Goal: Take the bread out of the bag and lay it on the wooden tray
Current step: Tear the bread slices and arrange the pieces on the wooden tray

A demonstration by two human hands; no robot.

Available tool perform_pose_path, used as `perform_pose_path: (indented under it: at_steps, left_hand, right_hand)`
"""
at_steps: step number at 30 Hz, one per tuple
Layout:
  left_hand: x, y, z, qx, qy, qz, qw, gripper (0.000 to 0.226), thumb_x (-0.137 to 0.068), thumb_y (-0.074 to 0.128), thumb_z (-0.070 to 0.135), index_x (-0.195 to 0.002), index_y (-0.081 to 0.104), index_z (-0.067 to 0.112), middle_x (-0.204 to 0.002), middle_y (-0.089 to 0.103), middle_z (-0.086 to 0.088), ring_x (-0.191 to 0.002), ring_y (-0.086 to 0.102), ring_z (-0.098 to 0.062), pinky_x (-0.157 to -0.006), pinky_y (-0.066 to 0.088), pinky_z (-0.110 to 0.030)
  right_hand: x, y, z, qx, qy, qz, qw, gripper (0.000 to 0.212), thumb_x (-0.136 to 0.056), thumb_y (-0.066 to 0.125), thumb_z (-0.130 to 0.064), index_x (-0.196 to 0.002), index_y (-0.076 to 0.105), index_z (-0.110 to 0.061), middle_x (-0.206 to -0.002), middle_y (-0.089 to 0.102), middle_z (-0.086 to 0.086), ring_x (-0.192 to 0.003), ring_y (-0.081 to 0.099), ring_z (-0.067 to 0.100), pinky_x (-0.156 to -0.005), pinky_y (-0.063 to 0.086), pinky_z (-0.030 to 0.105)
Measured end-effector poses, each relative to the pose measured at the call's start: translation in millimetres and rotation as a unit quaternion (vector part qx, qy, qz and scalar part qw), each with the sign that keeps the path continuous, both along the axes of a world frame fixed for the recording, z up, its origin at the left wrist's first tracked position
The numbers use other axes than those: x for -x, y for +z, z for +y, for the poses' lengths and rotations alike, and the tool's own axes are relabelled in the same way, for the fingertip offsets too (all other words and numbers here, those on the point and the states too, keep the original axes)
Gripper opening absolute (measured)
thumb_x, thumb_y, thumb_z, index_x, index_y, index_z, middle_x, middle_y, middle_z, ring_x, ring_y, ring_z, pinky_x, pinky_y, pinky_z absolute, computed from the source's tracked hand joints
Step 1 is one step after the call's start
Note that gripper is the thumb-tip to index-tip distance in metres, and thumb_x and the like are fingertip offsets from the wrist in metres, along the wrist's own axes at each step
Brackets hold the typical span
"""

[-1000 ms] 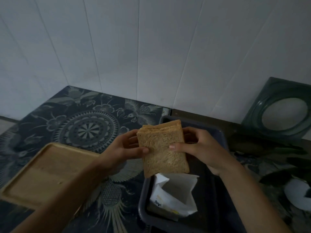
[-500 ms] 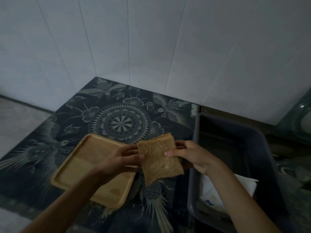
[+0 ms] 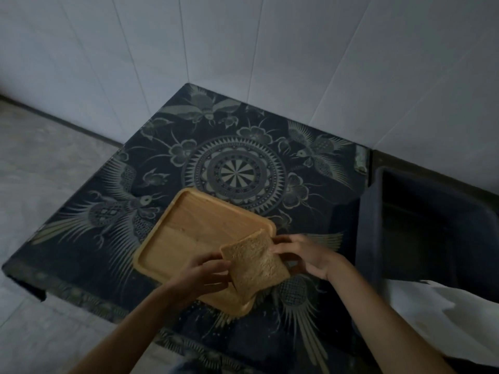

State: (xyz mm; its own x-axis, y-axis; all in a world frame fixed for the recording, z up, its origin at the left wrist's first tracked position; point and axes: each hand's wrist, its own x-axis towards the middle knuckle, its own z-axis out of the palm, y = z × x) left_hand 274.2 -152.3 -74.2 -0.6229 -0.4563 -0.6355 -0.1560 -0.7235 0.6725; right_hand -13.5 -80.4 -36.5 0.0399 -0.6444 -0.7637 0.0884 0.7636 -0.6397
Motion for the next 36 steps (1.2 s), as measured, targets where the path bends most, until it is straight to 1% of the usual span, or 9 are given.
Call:
perform_pose_path:
  at_steps: [4,9,14,17,21,25,28,33,36]
  left_hand:
    - [-17.1,-24.3,13.3,-0.06,0.018,-0.003,0.998,0.042,-0.077,0.088,0.026,-0.113,0.076,0.011,-0.117,0.076,-0.016,-0.111,0.073,-0.035,-0.091,0.06,-0.041]
    - [-26.8,-37.7,30.3,-0.1,0.048,-0.009,0.994,0.022,-0.082,0.082,0.021,-0.102,0.081,0.012,-0.116,0.077,-0.017,-0.112,0.073,-0.031,-0.083,0.062,-0.031]
    - [-21.0,-41.3,44.8,-0.161,0.109,-0.026,0.981,0.032,-0.087,0.071,0.007,-0.118,0.07,-0.001,-0.111,0.079,-0.017,-0.101,0.077,-0.026,-0.079,0.064,-0.031]
    - [-17.6,-41.0,50.4,-0.184,0.138,-0.034,0.973,0.023,-0.093,0.064,0.0,-0.115,0.069,0.0,-0.106,0.081,-0.013,-0.095,0.079,-0.021,-0.078,0.062,-0.028]
    - [-15.5,-41.5,53.5,-0.218,0.186,-0.043,0.957,0.017,-0.095,0.06,-0.004,-0.109,0.071,-0.003,-0.101,0.08,-0.014,-0.094,0.075,-0.023,-0.078,0.061,-0.029]
    - [-12.2,-41.8,55.6,-0.237,0.219,-0.044,0.946,0.014,-0.096,0.057,-0.007,-0.1,0.07,-0.007,-0.092,0.08,-0.015,-0.098,0.069,-0.027,-0.096,0.05,-0.038]
    - [-11.1,-42.3,52.8,-0.25,0.233,-0.057,0.938,0.012,-0.096,0.058,-0.008,-0.104,0.067,-0.011,-0.106,0.073,-0.023,-0.1,0.068,-0.031,-0.096,0.051,-0.04]
    - [-13.8,-40.0,45.9,-0.258,0.22,-0.069,0.938,0.014,-0.095,0.06,-0.006,-0.108,0.064,-0.01,-0.114,0.071,-0.027,-0.106,0.067,-0.034,-0.097,0.05,-0.041]
    - [-23.1,-33.9,39.4,-0.211,0.163,-0.118,0.957,0.02,-0.094,0.065,0.0,-0.114,0.064,-0.005,-0.106,0.076,-0.026,-0.096,0.073,-0.033,-0.087,0.058,-0.04]
  right_hand:
    - [-6.7,-18.3,-20.7,-0.035,0.079,0.002,0.996,0.058,-0.071,0.092,-0.029,-0.125,0.073,-0.018,-0.125,0.075,0.008,-0.117,0.07,0.027,-0.107,0.052,0.05]
    - [-12.6,-36.8,-51.1,-0.086,0.156,0.033,0.983,0.056,-0.067,0.093,-0.033,-0.119,0.072,-0.03,-0.138,0.062,0.005,-0.126,0.059,0.024,-0.111,0.048,0.05]
    - [-19.3,-46.3,-71.5,-0.121,0.239,0.041,0.963,0.047,-0.079,0.087,-0.027,-0.122,0.068,-0.03,-0.136,0.056,0.003,-0.126,0.054,0.026,-0.102,0.054,0.053]
    - [-23.1,-49.6,-79.6,-0.135,0.262,0.045,0.955,0.057,-0.084,0.084,-0.024,-0.136,0.061,-0.027,-0.135,0.054,0.003,-0.119,0.054,0.024,-0.094,0.057,0.05]
    - [-28.8,-52.9,-85.1,-0.143,0.277,0.056,0.949,0.055,-0.085,0.083,-0.024,-0.135,0.061,-0.028,-0.135,0.05,0.005,-0.124,0.05,0.029,-0.083,0.059,0.048]
    - [-33.7,-53.8,-88.3,-0.145,0.283,0.069,0.945,0.059,-0.087,0.082,-0.025,-0.141,0.058,-0.026,-0.133,0.047,0.005,-0.121,0.046,0.027,-0.073,0.056,0.043]
    - [-37.1,-53.2,-88.7,-0.141,0.272,0.074,0.949,0.056,-0.088,0.081,-0.024,-0.14,0.06,-0.024,-0.132,0.05,0.005,-0.118,0.049,0.027,-0.068,0.055,0.04]
    - [-42.1,-56.5,-83.0,-0.114,0.242,0.11,0.957,0.049,-0.087,0.081,-0.024,-0.135,0.066,-0.025,-0.138,0.058,0.008,-0.128,0.054,0.031,-0.097,0.057,0.054]
    - [-43.3,-56.2,-70.8,-0.084,0.201,0.135,0.967,0.051,-0.085,0.082,-0.032,-0.133,0.066,-0.028,-0.136,0.058,0.003,-0.129,0.053,0.027,-0.096,0.055,0.049]
